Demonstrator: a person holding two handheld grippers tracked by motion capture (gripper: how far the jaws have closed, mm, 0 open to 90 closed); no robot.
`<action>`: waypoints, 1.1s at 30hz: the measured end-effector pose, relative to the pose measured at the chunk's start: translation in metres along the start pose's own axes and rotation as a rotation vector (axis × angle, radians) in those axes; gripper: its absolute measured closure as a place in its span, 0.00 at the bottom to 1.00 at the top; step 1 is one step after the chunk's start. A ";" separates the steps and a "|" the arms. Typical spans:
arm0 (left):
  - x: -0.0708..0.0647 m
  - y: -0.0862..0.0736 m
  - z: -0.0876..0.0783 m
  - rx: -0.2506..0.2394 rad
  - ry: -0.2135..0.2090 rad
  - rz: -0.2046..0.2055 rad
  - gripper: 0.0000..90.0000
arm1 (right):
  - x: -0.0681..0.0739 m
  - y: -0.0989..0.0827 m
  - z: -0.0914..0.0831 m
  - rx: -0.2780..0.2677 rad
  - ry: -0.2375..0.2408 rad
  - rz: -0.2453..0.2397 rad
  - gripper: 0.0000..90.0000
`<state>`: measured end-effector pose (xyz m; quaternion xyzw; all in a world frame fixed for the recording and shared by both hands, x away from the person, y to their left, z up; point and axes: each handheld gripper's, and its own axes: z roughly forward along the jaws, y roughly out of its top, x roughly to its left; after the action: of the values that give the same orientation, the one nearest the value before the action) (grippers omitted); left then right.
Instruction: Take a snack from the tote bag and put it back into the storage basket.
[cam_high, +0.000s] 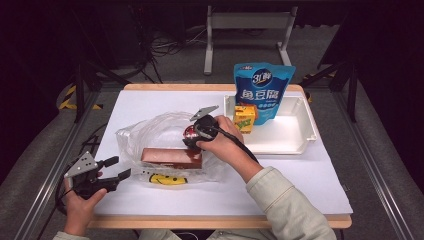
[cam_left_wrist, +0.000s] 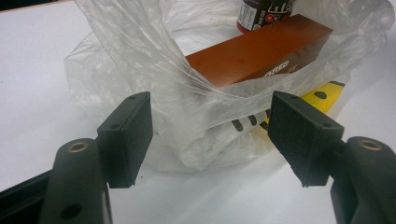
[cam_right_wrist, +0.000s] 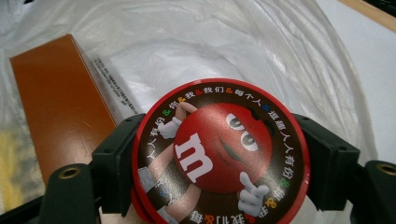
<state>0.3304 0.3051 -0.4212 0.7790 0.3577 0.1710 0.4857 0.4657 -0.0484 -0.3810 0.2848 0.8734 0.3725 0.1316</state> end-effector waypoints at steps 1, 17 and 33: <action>0.000 0.000 0.000 0.000 0.000 0.000 0.35 | 0.000 0.000 0.000 0.000 0.000 0.000 0.29; 0.000 0.000 0.000 0.003 0.000 -0.001 0.35 | 0.007 0.021 -0.021 -0.037 0.020 -0.022 0.29; 0.000 0.000 0.000 0.006 0.001 -0.001 0.35 | 0.007 0.035 -0.043 -0.084 0.043 -0.049 0.29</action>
<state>0.3303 0.3051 -0.4213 0.7800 0.3592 0.1702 0.4833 0.4551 -0.0491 -0.3261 0.2493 0.8663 0.4117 0.1337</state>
